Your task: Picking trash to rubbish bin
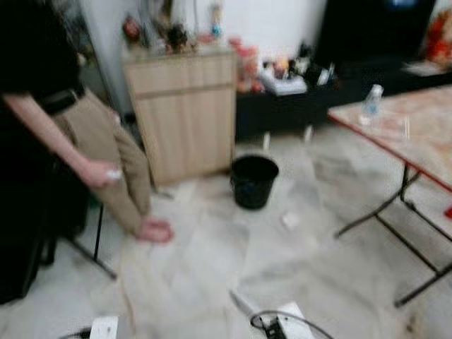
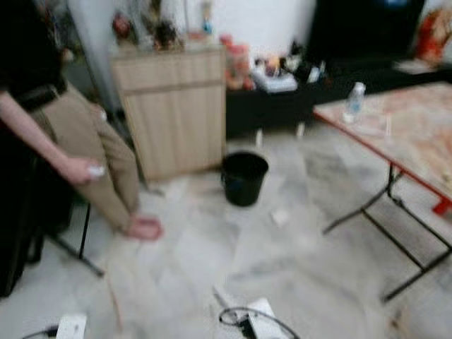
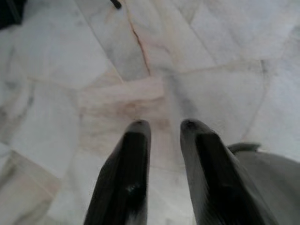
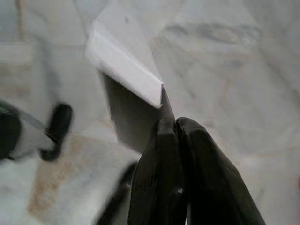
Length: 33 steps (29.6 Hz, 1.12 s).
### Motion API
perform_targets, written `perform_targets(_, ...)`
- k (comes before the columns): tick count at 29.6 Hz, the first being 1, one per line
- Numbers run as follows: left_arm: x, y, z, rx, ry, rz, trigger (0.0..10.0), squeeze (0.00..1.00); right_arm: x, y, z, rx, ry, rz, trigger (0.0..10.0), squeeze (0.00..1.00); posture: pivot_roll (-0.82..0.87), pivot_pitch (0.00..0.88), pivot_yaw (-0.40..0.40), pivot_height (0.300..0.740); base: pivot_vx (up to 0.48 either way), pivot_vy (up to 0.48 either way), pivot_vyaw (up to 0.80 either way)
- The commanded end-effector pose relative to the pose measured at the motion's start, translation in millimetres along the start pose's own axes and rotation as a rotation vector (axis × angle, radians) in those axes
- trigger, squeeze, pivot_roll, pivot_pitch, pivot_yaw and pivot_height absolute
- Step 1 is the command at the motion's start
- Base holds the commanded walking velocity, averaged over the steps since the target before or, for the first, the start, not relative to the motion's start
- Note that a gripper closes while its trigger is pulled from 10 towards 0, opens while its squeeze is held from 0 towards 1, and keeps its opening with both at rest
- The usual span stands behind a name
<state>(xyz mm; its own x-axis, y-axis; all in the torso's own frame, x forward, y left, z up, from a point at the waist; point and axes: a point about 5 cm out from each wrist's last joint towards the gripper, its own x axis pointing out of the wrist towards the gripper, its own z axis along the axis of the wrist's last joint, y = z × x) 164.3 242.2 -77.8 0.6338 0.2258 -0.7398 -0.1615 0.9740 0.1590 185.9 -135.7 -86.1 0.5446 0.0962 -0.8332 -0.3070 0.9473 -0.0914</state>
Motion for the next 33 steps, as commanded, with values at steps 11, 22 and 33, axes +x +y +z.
perform_targets(11,2.0,-4.5,7.0,0.011,-0.019,0.001,10.0,0.00,0.1,-4.7,5.9,0.056,-0.042,-0.014,10.0,0.00,0.03,0.000,-0.025,0.740,0.214,0.000,0.00)
perform_targets(22,1.6,-0.6,6.1,0.004,-0.017,0.015,10.0,0.00,0.0,-4.0,4.7,0.063,-0.036,-0.016,10.0,0.00,0.04,0.000,-0.029,0.740,0.358,0.000,-0.41)
perform_targets(33,1.5,-0.2,6.0,0.000,-0.019,0.018,10.0,0.00,0.6,-3.6,10.5,0.072,-0.059,-0.016,10.0,0.00,0.04,0.000,-0.030,0.740,0.358,0.000,0.00)
